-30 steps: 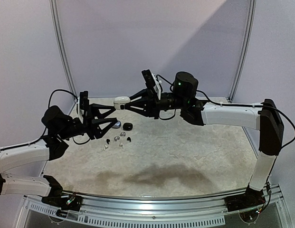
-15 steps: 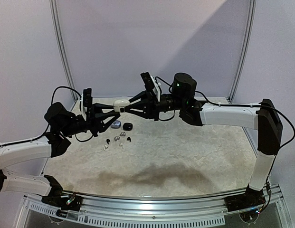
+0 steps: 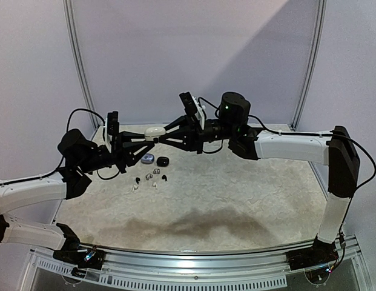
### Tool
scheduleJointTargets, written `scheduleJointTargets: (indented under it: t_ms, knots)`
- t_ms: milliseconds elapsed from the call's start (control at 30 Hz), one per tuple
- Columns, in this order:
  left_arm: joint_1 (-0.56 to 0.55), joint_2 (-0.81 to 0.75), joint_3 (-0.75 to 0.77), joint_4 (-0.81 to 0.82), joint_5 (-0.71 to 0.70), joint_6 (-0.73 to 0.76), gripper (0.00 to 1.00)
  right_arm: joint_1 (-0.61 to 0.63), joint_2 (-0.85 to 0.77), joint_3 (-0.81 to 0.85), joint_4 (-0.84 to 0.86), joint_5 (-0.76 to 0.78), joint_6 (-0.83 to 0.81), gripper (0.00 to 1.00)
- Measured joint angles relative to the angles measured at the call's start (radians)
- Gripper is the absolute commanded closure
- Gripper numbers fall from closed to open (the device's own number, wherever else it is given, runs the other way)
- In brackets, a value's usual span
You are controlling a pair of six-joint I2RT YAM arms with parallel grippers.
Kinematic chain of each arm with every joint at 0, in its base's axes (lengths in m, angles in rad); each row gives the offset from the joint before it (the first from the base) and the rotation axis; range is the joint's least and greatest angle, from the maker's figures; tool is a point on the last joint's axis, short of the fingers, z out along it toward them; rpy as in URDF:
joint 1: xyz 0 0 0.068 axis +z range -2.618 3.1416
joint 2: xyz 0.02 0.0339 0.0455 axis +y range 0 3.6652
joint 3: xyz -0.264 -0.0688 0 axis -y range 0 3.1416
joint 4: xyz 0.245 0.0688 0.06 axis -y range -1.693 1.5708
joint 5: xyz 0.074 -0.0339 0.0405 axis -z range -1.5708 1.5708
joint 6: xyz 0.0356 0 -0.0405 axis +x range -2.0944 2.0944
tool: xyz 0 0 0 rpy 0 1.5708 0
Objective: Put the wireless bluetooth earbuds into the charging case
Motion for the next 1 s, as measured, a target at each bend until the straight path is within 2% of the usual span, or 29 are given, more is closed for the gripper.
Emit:
scheduleJointTargets:
  t_ms: [67,100,167,233,300,467,1000]
  knots:
    - [-0.001,0.001,0.001,-0.001,0.000,-0.001,1.00,-0.001,0.000,0.000,-0.002,-0.004,-0.006,1.00]
    - [-0.002,0.002,0.001,-0.001,0.000,-0.003,1.00,-0.001,0.000,0.000,-0.003,-0.006,-0.008,0.90]
    - [-0.002,0.002,0.001,-0.002,-0.001,-0.001,1.00,-0.002,0.000,0.000,-0.004,-0.004,-0.010,0.62]
    - [-0.002,0.002,0.001,-0.004,-0.006,0.009,1.00,-0.001,0.000,0.000,-0.011,0.006,-0.011,0.48]
    - [-0.007,0.002,0.001,-0.007,-0.012,0.029,1.00,-0.001,0.001,0.001,-0.028,0.032,-0.012,0.41]
    - [-0.013,0.002,0.001,-0.031,-0.020,0.134,1.00,0.000,0.001,0.001,-0.051,0.076,-0.020,0.39]
    - [-0.011,-0.008,0.028,-0.174,-0.014,0.457,1.00,0.008,0.001,0.048,-0.174,0.083,-0.028,0.46]
